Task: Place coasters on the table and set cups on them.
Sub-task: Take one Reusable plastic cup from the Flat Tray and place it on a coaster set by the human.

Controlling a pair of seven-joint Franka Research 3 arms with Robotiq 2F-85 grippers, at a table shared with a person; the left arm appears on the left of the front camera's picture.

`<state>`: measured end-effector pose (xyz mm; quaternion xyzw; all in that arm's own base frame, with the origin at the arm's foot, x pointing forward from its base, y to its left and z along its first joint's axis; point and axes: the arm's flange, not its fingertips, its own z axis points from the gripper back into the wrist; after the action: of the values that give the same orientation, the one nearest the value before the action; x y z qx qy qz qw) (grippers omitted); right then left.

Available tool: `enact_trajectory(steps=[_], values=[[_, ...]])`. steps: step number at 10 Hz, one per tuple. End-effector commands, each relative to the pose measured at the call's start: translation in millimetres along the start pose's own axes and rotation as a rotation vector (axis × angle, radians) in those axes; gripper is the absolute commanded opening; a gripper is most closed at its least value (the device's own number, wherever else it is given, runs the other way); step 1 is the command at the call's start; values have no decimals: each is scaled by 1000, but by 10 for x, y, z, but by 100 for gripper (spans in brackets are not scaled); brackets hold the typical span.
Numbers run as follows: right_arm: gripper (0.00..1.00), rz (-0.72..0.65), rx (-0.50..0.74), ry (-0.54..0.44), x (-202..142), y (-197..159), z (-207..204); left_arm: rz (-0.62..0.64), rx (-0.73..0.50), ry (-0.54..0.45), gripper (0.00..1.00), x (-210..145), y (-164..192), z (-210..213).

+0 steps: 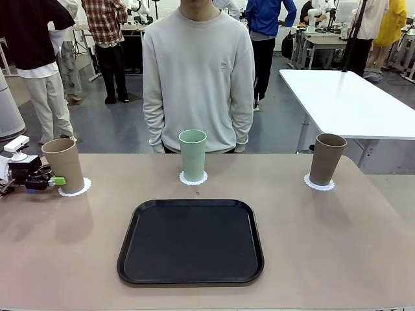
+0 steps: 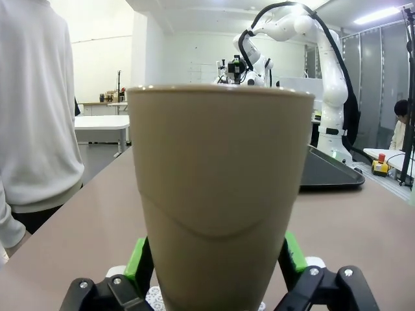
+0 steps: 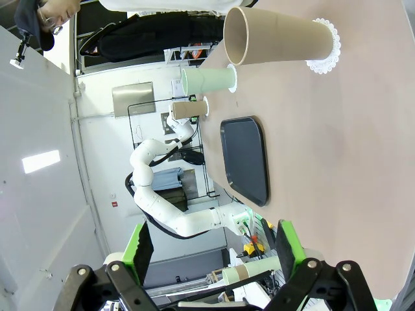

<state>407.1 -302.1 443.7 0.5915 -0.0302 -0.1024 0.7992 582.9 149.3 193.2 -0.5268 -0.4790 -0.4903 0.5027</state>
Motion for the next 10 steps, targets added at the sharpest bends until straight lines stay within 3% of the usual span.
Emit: enact_trajectory(steps=[1, 6, 10], values=[[100, 1, 5, -5, -1, 13, -6, -20, 15, 84, 100, -95, 18, -2], [100, 1, 5, -5, -1, 13, -6, -37, 29, 212, 100, 124, -6, 172], [100, 1, 5, -5, -1, 13, -6, -3, -16, 408, 100, 455, -133, 461]])
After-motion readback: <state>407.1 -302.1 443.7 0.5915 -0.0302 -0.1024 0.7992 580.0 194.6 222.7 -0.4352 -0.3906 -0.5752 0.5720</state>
